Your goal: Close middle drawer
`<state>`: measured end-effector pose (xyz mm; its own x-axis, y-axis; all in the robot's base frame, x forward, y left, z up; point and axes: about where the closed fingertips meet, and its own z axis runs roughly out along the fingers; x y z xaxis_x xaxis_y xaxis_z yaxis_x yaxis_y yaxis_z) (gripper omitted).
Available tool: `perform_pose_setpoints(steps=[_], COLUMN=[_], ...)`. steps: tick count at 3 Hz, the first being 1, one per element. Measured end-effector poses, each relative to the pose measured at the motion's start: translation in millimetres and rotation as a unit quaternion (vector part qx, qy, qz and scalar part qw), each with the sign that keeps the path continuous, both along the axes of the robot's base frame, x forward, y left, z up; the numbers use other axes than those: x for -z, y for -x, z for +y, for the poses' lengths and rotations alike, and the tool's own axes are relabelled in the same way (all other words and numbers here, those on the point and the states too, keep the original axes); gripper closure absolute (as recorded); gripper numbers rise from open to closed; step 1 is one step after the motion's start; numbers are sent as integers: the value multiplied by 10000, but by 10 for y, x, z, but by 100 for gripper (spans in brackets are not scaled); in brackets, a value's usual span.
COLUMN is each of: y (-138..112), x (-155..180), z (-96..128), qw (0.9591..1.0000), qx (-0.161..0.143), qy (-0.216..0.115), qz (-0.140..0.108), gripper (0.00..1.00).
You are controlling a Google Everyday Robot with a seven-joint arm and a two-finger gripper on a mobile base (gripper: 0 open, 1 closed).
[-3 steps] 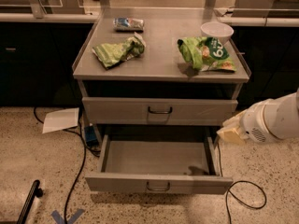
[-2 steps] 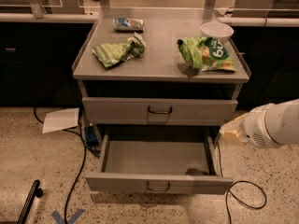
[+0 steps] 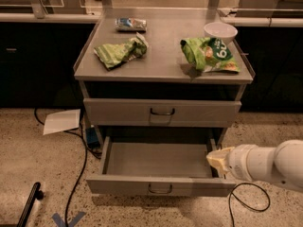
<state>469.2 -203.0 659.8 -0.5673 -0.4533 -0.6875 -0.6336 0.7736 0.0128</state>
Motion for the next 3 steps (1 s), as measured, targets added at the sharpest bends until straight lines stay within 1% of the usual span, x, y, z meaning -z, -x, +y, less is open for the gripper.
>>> perform_pose_setpoints(steps=[1,2,3], y=[-162,-240,-170], x=[581,1037,1126], z=[113,137,176], qw=[9984,9950,9950], qx=[403,726,727], qy=[-393,-660,-654], qz=[-3,193,184], gripper=[100,100,100])
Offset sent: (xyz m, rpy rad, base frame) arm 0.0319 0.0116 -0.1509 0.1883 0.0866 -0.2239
